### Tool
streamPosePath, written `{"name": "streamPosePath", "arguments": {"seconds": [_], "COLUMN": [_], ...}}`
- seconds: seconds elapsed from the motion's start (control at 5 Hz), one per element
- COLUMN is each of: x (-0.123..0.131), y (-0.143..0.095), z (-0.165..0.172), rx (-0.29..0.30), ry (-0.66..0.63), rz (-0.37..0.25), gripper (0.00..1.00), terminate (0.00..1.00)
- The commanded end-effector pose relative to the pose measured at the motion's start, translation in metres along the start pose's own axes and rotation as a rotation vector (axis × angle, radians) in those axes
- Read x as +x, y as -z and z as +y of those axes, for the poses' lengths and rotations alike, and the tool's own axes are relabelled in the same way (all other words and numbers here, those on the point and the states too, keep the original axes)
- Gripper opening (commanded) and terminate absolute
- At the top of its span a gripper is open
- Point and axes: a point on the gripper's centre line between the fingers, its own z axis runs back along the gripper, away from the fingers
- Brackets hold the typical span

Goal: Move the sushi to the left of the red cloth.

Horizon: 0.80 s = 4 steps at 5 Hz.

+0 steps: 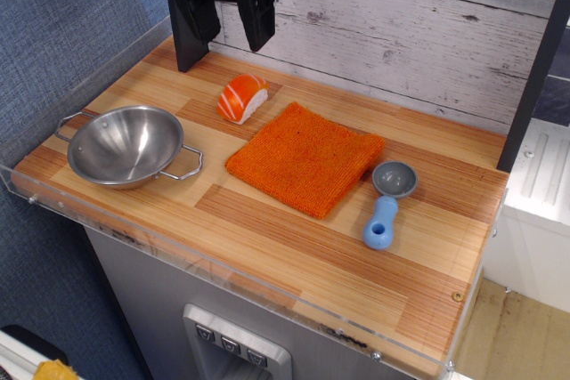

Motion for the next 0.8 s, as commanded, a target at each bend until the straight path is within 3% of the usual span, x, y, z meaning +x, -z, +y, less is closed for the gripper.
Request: {"name": "streamPosePath", "arguments": {"seconds": [0.0, 0.2, 0.4, 0.6], "x": [0.001, -0.01, -0.01, -0.01], "y": [-0.032, -0.036, -0.036, -0.036], "z": [-0.049, -0.058, -0.058, -0.058], "rx": [0.042, 0.013, 0.013, 0.013], "ry": [0.056, 0.055, 0.055, 0.055], "rz": [-0.008, 0.085, 0.085, 0.085], "gripper": [1.0, 1.0, 1.0, 1.0], "terminate": [0.0, 0.0, 0.0, 1.0]}}
